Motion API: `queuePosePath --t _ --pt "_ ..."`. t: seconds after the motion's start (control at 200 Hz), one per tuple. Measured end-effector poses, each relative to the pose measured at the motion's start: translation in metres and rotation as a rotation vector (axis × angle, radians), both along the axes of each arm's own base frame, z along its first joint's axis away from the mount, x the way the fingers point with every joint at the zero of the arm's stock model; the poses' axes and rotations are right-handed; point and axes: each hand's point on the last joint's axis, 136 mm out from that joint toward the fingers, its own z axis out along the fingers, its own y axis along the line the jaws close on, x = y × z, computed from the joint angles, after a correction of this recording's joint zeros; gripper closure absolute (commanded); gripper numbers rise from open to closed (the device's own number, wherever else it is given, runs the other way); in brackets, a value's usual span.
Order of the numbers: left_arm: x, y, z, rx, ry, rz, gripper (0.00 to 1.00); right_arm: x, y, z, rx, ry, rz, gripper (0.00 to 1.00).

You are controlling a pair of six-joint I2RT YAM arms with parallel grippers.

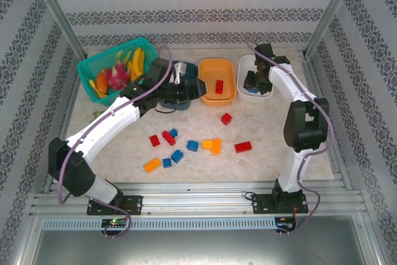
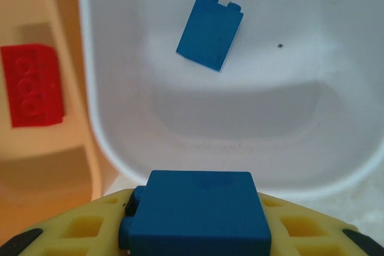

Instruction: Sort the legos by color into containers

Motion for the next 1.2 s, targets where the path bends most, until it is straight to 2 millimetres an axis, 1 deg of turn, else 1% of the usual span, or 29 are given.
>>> queuePosePath --t 0.115,0.24,0.38,0.515,0.669,0.719,0.804,0.874,0.899,0.929,0.969,1.014,1.019,1.039,1.054,1.079,1.104,1.114,1.154,1.199 --pt "0.009 -0.012 0.001 -0.002 -0.007 -0.017 0.11 0.014 -0.005 -0.022 0.022 0.045 -0.003 0.61" --pt "0.014 -0.021 0.004 0.000 -0.022 -0.034 0.11 0.024 -0.006 -0.041 0.042 0.081 0.002 0.60" --pt "0.015 -0.023 0.005 0.005 -0.031 -0.035 0.11 0.032 -0.002 -0.057 0.073 0.116 0.008 0.56" --pt "0.017 -0.018 0.000 0.034 -0.024 -0.006 0.12 0.036 0.002 -0.066 0.097 0.133 0.014 0.48" --pt "0.014 -0.006 -0.008 0.079 -0.008 0.033 0.12 0.035 0.003 -0.066 0.103 0.143 0.016 0.37" --pt "0.011 0.000 -0.010 0.095 -0.001 0.047 0.12 0.036 0.003 -0.064 0.104 0.139 0.014 0.35" --pt "0.005 0.010 -0.010 0.119 0.009 0.072 0.12 0.037 0.004 -0.060 0.104 0.130 0.017 0.34" --pt "-0.001 0.019 -0.008 0.137 0.014 0.093 0.12 0.038 0.004 -0.049 0.104 0.110 0.019 0.35" --pt "-0.003 0.021 -0.007 0.141 0.016 0.100 0.12 0.038 0.005 -0.042 0.104 0.096 0.021 0.35" --pt "-0.006 0.026 -0.005 0.147 0.016 0.112 0.12 0.038 0.006 -0.031 0.104 0.075 0.025 0.35" --pt "-0.011 0.031 -0.003 0.153 0.018 0.124 0.12 0.039 0.008 -0.012 0.102 0.033 0.030 0.35" --pt "-0.016 0.039 -0.001 0.161 0.021 0.142 0.12 0.039 0.012 0.014 0.100 -0.027 0.042 0.35" --pt "-0.016 0.040 -0.001 0.161 0.022 0.143 0.12 0.038 0.013 0.020 0.099 -0.041 0.045 0.35" --pt "-0.018 0.043 0.000 0.163 0.023 0.148 0.12 0.038 0.015 0.032 0.098 -0.070 0.051 0.35" --pt "-0.020 0.046 0.001 0.164 0.025 0.153 0.12 0.036 0.019 0.045 0.097 -0.103 0.059 0.35" --pt "-0.023 0.050 0.001 0.169 0.029 0.160 0.12 0.034 0.023 0.060 0.097 -0.140 0.070 0.35" --pt "-0.026 0.054 0.002 0.169 0.032 0.168 0.12 0.029 0.030 0.082 0.101 -0.195 0.087 0.35" --pt "-0.026 0.056 0.001 0.171 0.034 0.171 0.12 0.028 0.033 0.087 0.101 -0.209 0.092 0.35" --pt "-0.029 0.064 0.002 0.175 0.040 0.189 0.12 0.017 0.047 0.118 0.113 -0.293 0.127 0.35" --pt "-0.031 0.073 0.002 0.179 0.047 0.209 0.12 0.002 0.061 0.145 0.128 -0.371 0.164 0.35"
